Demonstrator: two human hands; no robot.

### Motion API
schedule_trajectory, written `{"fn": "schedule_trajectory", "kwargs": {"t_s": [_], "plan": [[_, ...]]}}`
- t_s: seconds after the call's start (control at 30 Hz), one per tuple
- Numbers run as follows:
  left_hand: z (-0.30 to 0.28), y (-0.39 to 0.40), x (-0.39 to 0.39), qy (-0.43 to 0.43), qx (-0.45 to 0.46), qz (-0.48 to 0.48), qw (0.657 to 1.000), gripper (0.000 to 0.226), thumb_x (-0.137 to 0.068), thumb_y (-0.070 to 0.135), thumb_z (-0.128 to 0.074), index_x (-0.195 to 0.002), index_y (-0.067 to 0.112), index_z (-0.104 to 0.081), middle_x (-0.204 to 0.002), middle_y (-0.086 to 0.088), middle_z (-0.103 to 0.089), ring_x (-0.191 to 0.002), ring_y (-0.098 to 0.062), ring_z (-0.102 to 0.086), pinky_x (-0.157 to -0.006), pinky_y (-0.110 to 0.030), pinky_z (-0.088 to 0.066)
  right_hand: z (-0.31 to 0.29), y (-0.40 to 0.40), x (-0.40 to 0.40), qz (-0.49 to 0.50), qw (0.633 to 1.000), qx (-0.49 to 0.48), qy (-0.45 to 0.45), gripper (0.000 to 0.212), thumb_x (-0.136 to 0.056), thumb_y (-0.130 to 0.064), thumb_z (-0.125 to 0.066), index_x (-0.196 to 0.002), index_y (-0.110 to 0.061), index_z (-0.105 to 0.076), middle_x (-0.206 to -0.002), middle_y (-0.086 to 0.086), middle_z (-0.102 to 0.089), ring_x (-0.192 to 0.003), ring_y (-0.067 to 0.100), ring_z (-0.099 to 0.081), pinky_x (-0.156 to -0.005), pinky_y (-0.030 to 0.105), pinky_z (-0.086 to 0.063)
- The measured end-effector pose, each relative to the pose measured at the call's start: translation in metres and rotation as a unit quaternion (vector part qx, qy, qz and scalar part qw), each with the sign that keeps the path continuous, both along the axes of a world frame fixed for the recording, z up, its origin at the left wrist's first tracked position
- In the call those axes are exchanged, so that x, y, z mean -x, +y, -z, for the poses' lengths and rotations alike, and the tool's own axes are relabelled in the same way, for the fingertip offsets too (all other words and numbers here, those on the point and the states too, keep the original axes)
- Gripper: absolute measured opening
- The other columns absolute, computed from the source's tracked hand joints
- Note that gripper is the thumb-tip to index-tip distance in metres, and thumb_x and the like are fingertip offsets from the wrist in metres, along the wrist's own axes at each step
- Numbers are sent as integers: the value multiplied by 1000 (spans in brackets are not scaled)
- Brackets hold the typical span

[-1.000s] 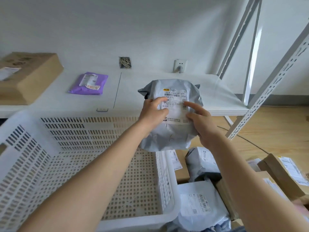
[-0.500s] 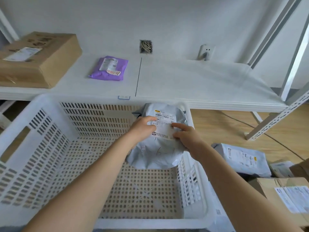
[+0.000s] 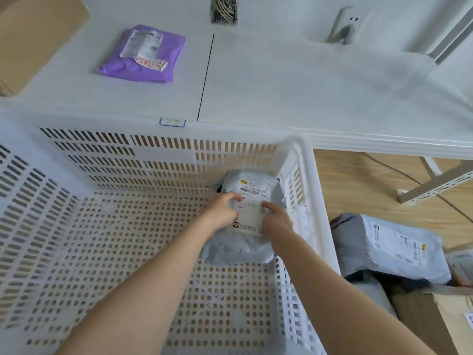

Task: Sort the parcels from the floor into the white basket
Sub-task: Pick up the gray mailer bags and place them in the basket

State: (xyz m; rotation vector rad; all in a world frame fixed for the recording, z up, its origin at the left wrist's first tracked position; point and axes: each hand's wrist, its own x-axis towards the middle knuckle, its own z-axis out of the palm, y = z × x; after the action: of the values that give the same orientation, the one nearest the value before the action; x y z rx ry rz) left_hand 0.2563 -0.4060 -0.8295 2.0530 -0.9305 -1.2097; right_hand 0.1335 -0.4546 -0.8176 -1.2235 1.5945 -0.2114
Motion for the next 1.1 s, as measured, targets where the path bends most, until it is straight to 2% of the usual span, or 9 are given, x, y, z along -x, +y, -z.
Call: {"fn": "schedule_trajectory", "kwargs": {"t_s": [0.1,0.2,0.37,0.5,0.63,0.77,0.9,1.03,1.1], "plan": [[21,-2,1,14,-14,-15,1000,58,-82,-10,-49,-128,25,-52,-147,-7,-33,-120,-26,-47,-80,-26,-44,28,-1,-1,0,999,-3,34,59,-86,2,-29,-126,-33,-52,-91,1,-50,-77,22,-56,-66,32,-53],[37,1,1,16,-11,-23,1000,58,-84,-11,-47,-129,23,-52,-144,-5,-35,-124,-24,-44,-82,-23,-40,47,-3,-2,-3,999,-25,46,61,-86,4,-29,-126,-36,-52,-74,-9,-46,-61,15,-53,-49,24,-44],[61,2,1,-17,-17,-9,1000,55,-82,-12,-49,-122,24,-55,-106,9,-43,-89,-8,-44,-62,-12,-37,68,0,-1,24,999,1,30,59,-85,6,-28,-118,-35,-57,-81,-9,-51,-67,18,-59,-59,35,-57],[72,3,-2,-18,-16,-16,1000,50,-81,-8,-59,-113,31,-56,-110,10,-43,-95,-11,-47,-68,-20,-43,75,2,-1,45,998,22,24,59,-83,6,-31,-115,-36,-57,-75,-18,-48,-56,9,-55,-35,19,-41],[69,2,3,-59,-22,-6,998,47,-84,-4,-58,-118,27,-53,-108,3,-47,-86,-10,-47,-57,-16,-37,71,5,3,0,999,38,37,56,-86,3,-30,-125,-32,-51,-96,-4,-54,-66,11,-51,-42,18,-36],[53,6,10,-92,-30,13,995,48,-89,7,-57,-132,21,-44,-129,-9,-48,-110,-24,-52,-78,-27,-41,54,9,6,-43,998,23,50,62,-84,3,-36,-135,-30,-38,-111,5,-54,-93,25,-58,-60,29,-49],[22,18,15,-79,-34,-31,996,48,-89,10,-53,-136,17,-42,-139,-9,-43,-119,-24,-48,-80,-25,-38,15,17,11,-83,995,35,46,64,-82,1,-38,-140,-25,-34,-132,11,-46,-109,29,-54,-72,32,-50],[-24,30,21,-103,-7,-40,994,40,-89,14,-52,-129,15,-49,-134,-6,-52,-118,-22,-51,-80,-24,-36,-46,29,19,-140,985,105,-3,58,-84,7,-36,-134,-22,-45,-131,10,-50,-87,18,-53,-57,23,-42],[-50,36,29,-125,18,-45,991,36,-92,15,-50,-128,15,-51,-136,-4,-51,-118,-22,-51,-81,-24,-35,-79,37,32,-138,971,185,-57,55,-83,10,-37,-126,-20,-53,-129,9,-53,-89,17,-56,-66,24,-46]]}}
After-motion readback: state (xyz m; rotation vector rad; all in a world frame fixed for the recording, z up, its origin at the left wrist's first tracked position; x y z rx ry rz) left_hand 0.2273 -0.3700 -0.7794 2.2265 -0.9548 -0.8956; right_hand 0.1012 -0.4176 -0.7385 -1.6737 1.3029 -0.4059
